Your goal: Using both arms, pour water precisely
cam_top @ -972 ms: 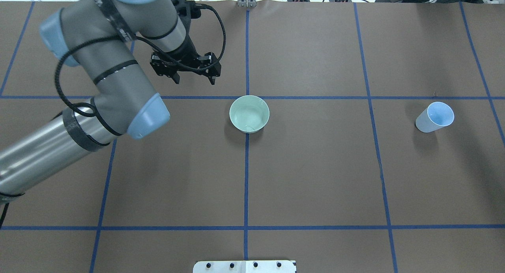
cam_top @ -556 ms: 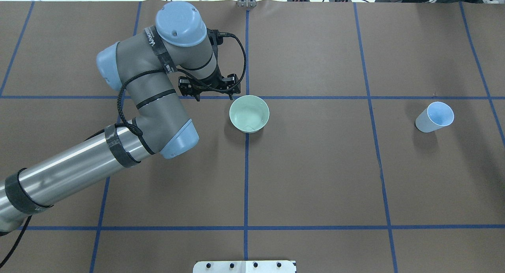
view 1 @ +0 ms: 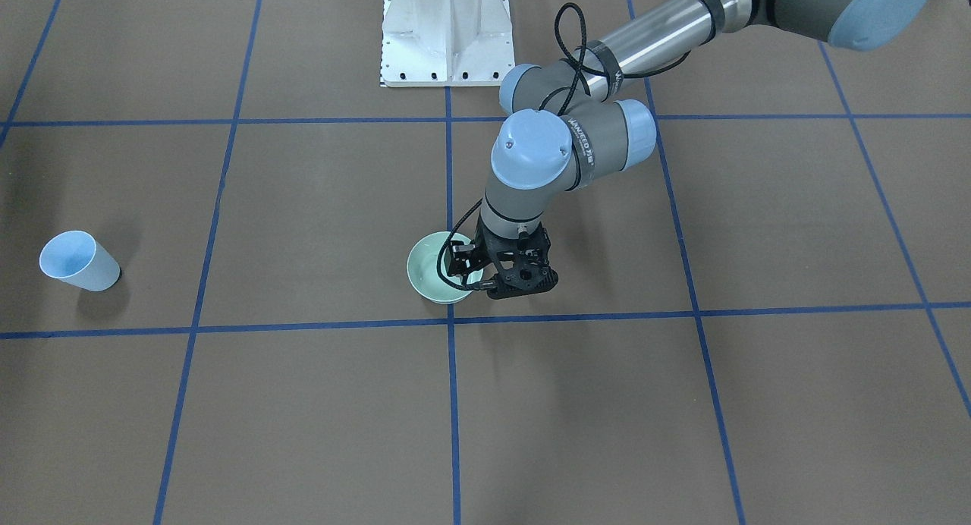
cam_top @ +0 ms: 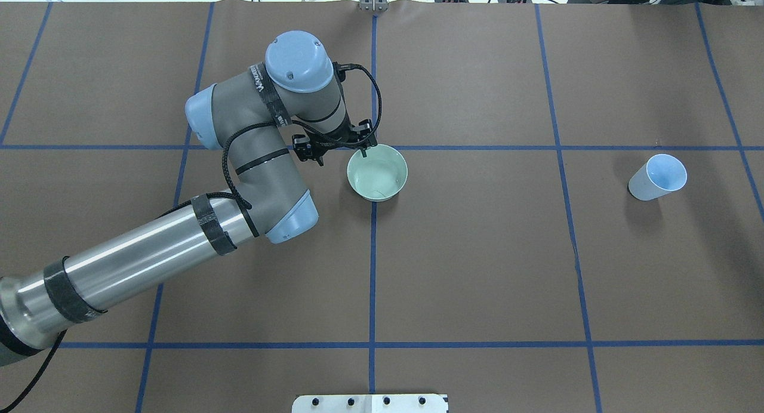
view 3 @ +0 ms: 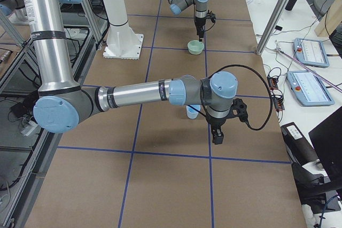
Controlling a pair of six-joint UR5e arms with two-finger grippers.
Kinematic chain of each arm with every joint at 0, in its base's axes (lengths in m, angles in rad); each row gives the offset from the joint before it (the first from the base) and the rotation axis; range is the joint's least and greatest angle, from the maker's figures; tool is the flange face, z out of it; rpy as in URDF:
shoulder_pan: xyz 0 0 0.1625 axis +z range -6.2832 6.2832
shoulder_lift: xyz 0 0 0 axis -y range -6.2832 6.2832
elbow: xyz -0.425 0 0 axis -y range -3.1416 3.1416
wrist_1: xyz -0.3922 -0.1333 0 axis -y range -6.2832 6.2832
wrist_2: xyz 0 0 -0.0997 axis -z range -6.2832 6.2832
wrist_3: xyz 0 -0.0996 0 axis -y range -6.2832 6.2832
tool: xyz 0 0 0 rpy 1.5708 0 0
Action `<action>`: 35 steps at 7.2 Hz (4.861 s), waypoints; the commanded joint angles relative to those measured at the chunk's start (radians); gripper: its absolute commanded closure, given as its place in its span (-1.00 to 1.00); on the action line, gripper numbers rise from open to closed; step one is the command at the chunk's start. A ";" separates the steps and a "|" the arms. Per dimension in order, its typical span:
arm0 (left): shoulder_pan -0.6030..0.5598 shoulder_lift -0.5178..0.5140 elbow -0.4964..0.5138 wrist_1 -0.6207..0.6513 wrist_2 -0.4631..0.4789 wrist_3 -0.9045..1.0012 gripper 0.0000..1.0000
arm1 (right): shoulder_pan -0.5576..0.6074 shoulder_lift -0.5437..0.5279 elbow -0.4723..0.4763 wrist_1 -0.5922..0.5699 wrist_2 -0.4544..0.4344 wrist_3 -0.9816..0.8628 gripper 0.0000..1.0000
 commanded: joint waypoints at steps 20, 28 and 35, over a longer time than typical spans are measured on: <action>-0.459 0.740 -0.383 -0.010 -0.344 0.938 1.00 | 0.005 -0.009 0.015 0.000 0.008 -0.001 -1.00; -0.504 0.854 -0.284 -0.185 -0.344 1.034 -0.32 | 0.015 -0.012 0.026 0.000 0.002 -0.001 -1.00; -0.757 0.834 -0.325 -0.118 -0.452 1.130 -1.00 | 0.015 -0.010 0.015 0.000 0.000 0.008 -1.00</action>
